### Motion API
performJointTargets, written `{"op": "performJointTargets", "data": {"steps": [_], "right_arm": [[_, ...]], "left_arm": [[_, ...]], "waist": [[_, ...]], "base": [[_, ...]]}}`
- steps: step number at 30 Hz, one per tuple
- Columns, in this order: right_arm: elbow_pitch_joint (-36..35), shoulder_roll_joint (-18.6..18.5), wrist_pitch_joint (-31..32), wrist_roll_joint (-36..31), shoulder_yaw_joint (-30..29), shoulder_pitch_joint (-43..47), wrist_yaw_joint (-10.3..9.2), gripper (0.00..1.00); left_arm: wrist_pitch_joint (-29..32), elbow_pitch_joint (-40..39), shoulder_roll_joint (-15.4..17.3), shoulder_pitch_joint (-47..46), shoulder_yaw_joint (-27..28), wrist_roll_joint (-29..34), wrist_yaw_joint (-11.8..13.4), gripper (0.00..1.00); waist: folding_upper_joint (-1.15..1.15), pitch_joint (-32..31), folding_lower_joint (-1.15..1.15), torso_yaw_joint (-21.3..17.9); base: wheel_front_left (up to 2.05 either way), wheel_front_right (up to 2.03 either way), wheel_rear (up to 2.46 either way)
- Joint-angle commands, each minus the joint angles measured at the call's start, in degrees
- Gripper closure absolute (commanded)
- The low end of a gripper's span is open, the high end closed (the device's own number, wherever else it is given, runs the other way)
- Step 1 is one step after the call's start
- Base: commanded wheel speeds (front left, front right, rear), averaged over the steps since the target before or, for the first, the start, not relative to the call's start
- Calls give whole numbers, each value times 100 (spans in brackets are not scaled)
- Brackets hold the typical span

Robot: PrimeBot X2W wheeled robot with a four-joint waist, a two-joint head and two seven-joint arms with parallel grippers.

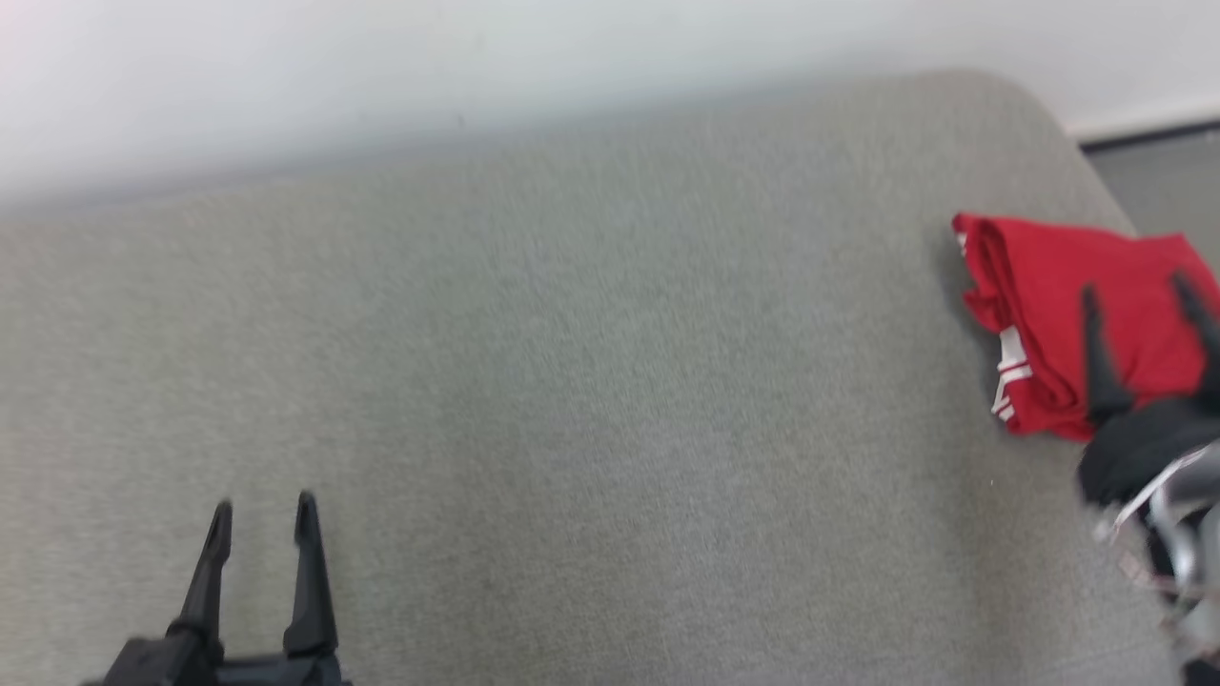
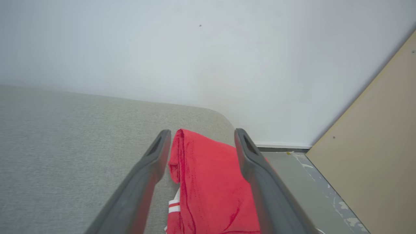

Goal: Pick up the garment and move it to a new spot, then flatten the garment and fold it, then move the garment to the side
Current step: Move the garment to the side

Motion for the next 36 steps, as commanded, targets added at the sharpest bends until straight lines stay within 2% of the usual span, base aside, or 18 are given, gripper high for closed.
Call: {"op": "performJointTargets", "data": {"steps": [1, 7, 12, 29, 36], "right_arm": [[-158, 96, -26, 114, 122, 258, -18, 0], [-520, 129, -312, 568, 280, 1140, -18, 0], [-681, 287, -469, 590, 328, 1582, -18, 0], [-621, 1072, -848, 365, 215, 2351, -18, 0], [-550, 1273, -949, 305, 118, 2524, -18, 0]], "left_arm": [[-15, 41, -22, 157, 57, -85, 73, 0], [-15, 317, -29, 350, 46, -269, 225, 0], [-15, 554, -31, 447, 61, -276, 346, 0], [-15, 892, -30, 717, 167, -304, 303, 0], [-15, 990, -30, 821, 212, -291, 297, 0]], "waist": [[1, -622, 1, 246], [1, -1015, 1, 487], [1, -1199, 1, 591], [1, -1530, 1, 867], [1, -1597, 1, 901]], "base": [[0, 0, 0], [0, 0, 0], [0, 0, 0], [0, 0, 0], [0, 0, 0]]}}
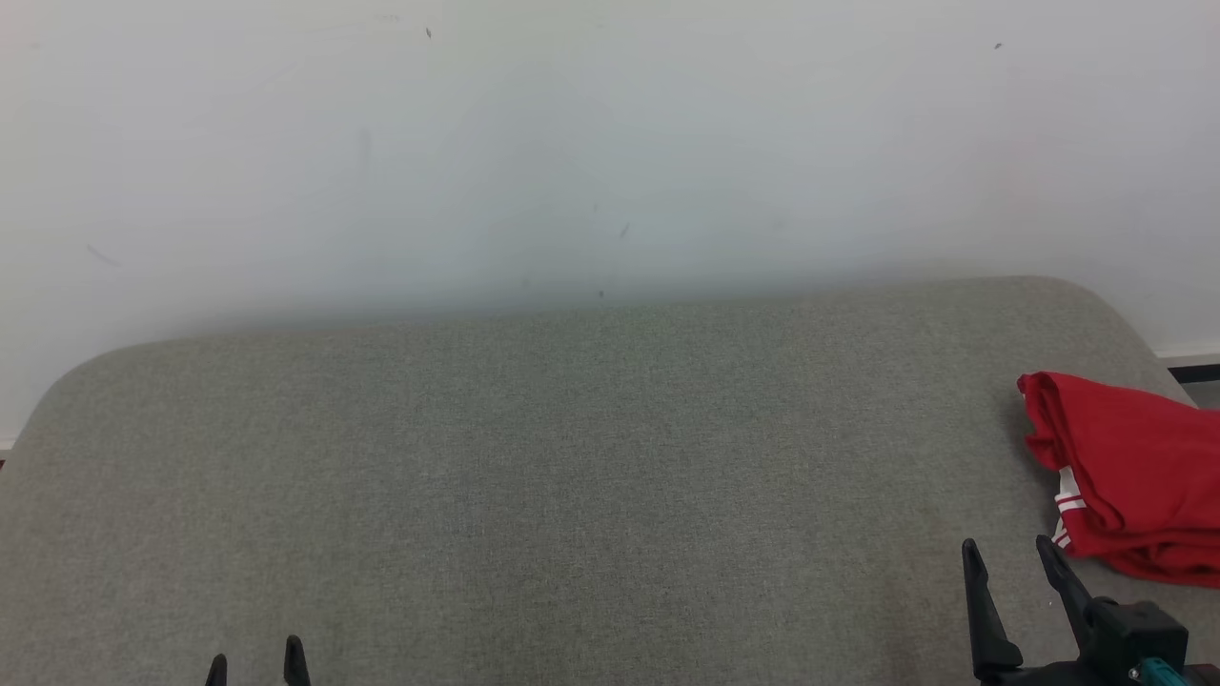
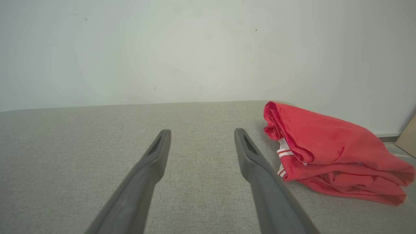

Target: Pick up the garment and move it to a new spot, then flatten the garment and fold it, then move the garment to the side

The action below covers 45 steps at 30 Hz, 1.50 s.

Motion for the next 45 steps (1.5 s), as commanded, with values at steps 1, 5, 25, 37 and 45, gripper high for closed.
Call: {"op": "performJointTargets", "data": {"steps": [1, 5, 25, 37, 45], "right_arm": [[7, 58, -41, -56, -31, 84, -17, 0], [5, 108, -52, -69, -62, 128, -17, 0], [144, 198, -70, -129, -93, 113, -17, 0], [186, 214, -113, -152, -134, 74, -17, 0], [454, 236, -19, -34, -160, 163, 1, 100]], "left_arm": [[-15, 31, -5, 93, 14, 0, 19, 0], [-15, 42, -6, 97, 21, -5, 18, 0], [-15, 19, -6, 7, 18, 89, -40, 0], [-15, 37, -6, -8, 21, 39, -51, 0], [66, 302, -30, 70, 31, -67, -73, 100]], "waist": [[0, -9, 1, 0], [0, -3, 1, -12], [0, 40, 1, -21], [0, 51, 1, -23], [0, 59, 1, -18]], "base": [[0, 0, 0], [0, 0, 0], [0, 0, 0], [0, 0, 0], [0, 0, 0]]}}
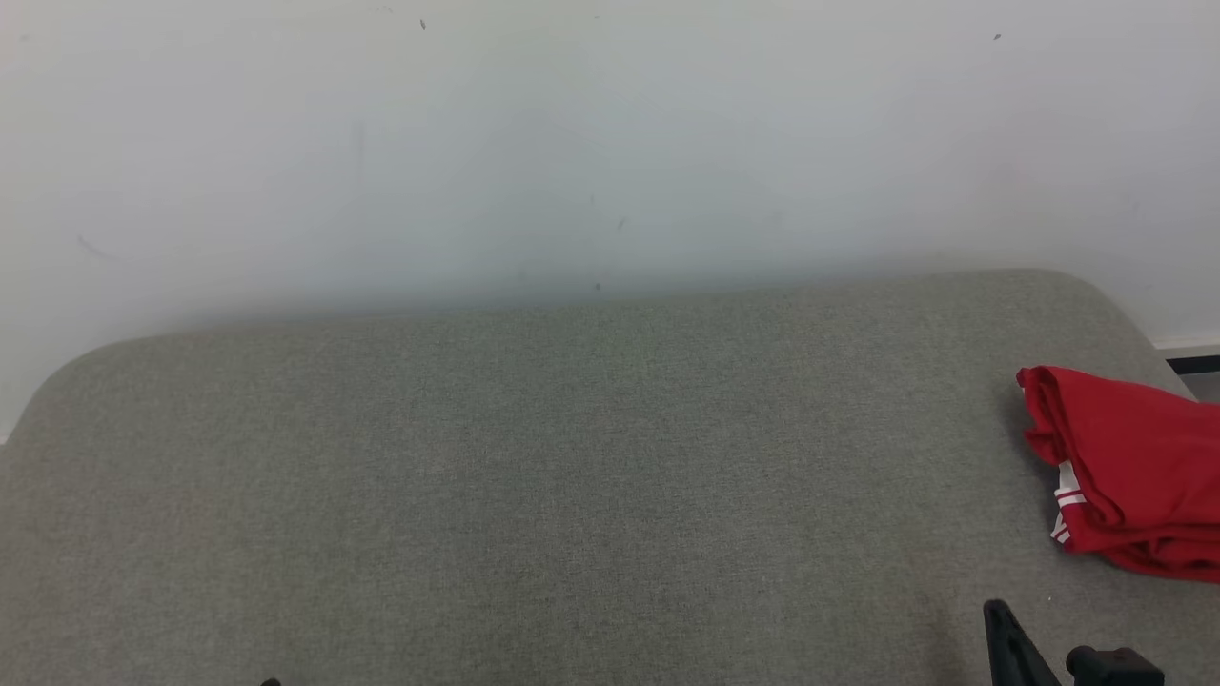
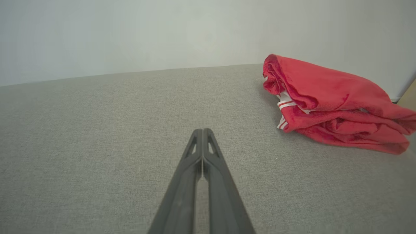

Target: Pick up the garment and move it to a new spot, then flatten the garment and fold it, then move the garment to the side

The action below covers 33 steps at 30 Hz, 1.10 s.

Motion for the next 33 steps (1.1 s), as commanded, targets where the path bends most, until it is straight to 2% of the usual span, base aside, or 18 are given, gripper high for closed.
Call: {"op": "performJointTargets", "data": {"steps": [1, 18, 33], "right_arm": [[-18, -6, 62, 211, -53, -110, 0, 100], [-108, 14, 349, 2155, -44, -297, -2, 100], [-149, 28, 557, 3482, -56, -448, -4, 100]], "left_arm": [[82, -17, 8, -86, 43, -188, -11, 100], [521, -108, 17, -365, 43, -1917, -101, 100], [835, -153, 23, -569, 62, -3101, -158, 100]], "waist": [[-1, 7, 0, 5], [-1, 84, 0, 51], [-1, 147, 0, 88]], "base": [[0, 0, 0], [0, 0, 0], [0, 0, 0]]}}
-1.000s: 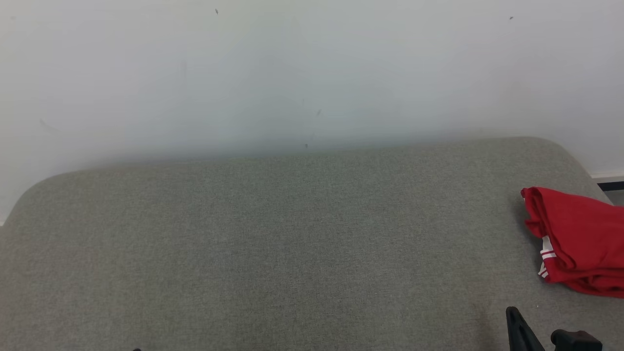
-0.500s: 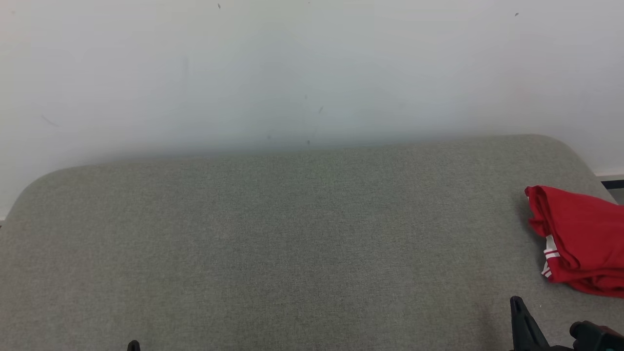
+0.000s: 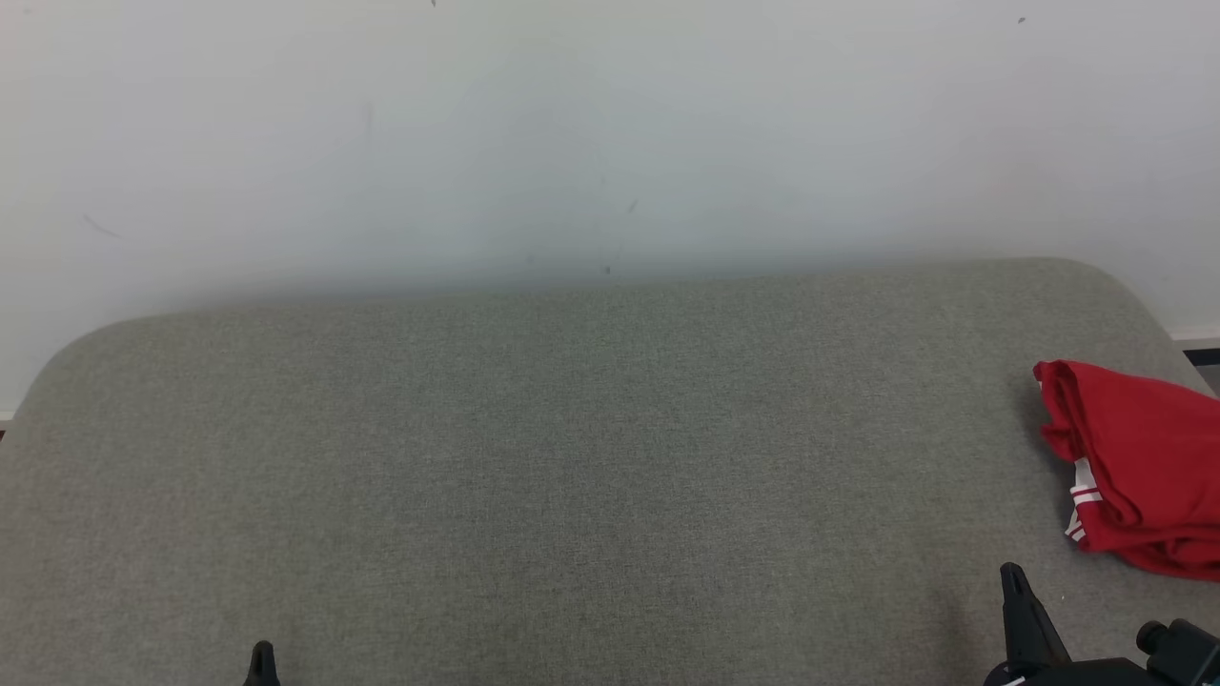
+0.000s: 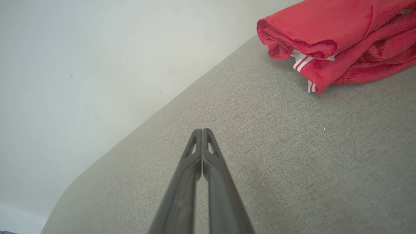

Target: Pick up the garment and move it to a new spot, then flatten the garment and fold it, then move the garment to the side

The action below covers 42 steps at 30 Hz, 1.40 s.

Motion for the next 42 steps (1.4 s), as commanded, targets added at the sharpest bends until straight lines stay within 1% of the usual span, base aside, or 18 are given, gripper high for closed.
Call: {"op": "performJointTargets", "data": {"steps": [1, 23, 42], "right_arm": [[-83, -8, 24, 180, -13, -166, -4, 100], [-127, 10, 303, 1882, -40, -361, -6, 100], [-149, 25, 502, 3081, -59, -498, -8, 100]], "left_arm": [[25, -88, 31, -160, 16, -179, -10, 100], [440, -138, 39, -428, 47, -1685, -94, 100], [735, -172, 45, -620, 68, -2762, -153, 100]], "waist": [[0, 4, 0, 3], [0, 103, 0, 62], [0, 188, 0, 114]], "base": [[0, 0, 0], [0, 0, 0], [0, 0, 0]]}}
